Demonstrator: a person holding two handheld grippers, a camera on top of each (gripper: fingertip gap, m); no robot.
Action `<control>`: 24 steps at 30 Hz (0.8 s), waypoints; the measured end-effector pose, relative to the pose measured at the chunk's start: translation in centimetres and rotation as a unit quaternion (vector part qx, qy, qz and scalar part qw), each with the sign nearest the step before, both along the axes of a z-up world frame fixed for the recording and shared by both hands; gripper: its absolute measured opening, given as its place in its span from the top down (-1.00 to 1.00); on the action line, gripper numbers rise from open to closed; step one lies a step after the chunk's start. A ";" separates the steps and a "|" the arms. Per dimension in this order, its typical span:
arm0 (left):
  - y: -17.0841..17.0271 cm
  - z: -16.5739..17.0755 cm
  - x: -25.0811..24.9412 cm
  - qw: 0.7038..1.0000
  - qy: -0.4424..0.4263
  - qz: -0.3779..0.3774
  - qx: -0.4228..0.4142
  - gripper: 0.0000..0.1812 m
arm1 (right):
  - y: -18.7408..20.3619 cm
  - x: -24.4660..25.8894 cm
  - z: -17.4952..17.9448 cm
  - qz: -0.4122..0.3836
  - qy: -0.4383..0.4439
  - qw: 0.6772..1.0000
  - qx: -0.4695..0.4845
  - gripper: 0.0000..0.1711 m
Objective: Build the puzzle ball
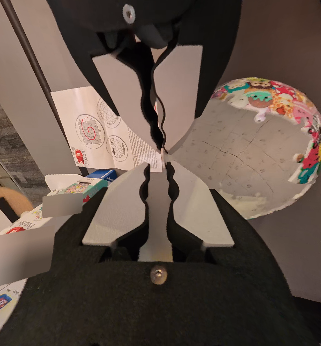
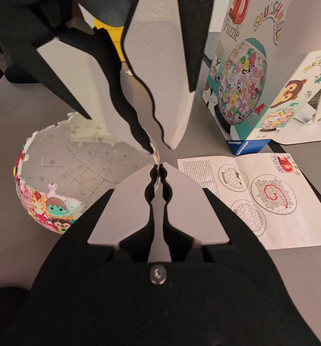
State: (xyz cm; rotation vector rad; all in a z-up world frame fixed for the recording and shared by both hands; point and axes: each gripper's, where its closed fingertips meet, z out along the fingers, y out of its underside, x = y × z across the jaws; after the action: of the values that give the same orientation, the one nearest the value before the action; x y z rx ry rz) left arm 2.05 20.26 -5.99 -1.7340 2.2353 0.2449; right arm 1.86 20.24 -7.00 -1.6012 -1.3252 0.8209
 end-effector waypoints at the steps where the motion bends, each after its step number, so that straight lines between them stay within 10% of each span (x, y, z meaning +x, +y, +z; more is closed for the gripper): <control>1: 0.0 -0.1 -0.1 1.000 0.003 0.002 0.001 0.82 | 0.0 0.0 0.0 -0.001 -0.001 1.000 0.002 0.96; 24: 0.2 -0.5 -0.4 1.000 0.017 0.004 0.010 0.98 | 0.5 -0.1 0.0 0.008 -0.009 1.000 0.023 0.88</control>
State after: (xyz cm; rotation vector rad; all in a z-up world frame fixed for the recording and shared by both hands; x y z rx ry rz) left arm 1.61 20.42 -6.49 -1.7409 2.2438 0.3000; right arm 1.73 20.73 -6.97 -1.5663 -1.3615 0.7823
